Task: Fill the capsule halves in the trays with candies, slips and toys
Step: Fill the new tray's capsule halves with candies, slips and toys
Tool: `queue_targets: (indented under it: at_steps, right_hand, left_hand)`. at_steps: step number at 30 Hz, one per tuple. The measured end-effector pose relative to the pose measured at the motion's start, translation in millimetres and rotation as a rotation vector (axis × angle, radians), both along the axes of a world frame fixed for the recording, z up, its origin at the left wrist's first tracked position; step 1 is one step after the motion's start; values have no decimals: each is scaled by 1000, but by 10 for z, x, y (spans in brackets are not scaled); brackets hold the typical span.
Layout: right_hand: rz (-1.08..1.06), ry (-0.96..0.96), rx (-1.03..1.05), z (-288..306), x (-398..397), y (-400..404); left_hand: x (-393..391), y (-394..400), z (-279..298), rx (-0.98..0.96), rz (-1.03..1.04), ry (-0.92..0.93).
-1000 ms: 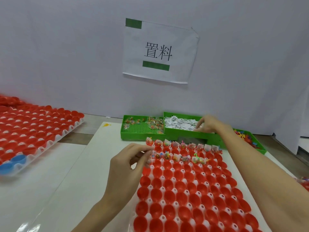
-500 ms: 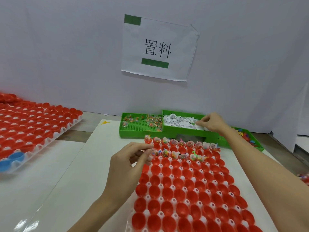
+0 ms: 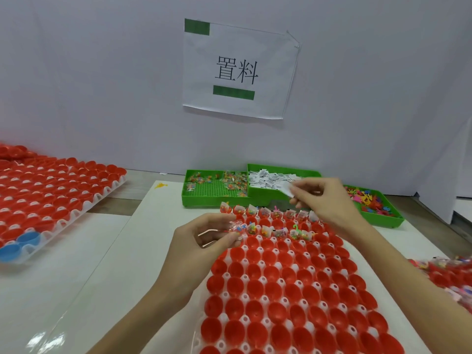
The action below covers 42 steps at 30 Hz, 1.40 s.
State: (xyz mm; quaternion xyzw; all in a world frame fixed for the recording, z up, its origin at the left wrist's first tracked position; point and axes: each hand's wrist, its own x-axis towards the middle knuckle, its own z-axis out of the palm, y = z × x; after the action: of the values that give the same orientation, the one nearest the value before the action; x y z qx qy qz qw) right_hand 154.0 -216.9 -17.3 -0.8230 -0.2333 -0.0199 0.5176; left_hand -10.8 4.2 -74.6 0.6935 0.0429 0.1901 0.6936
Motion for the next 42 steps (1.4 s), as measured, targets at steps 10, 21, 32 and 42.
queue_targets:
  at_steps: [10,21,32,42]
  right_hand:
    - [272,53,5,-215,-967,68]
    - [378,2,-133,-269,-923,-14]
    - [-368,-80,-239,-186,503,-609]
    - [-205,40,-860,-391,1530,-882]
  left_hand:
    - [-58,-109,37,82,-145,-34]
    - [-32,-77,-14,205,-207,-4]
    - [-44,-88,-26,243,-150,-24]
    - [-25,-77,-67,252,-157,-37]
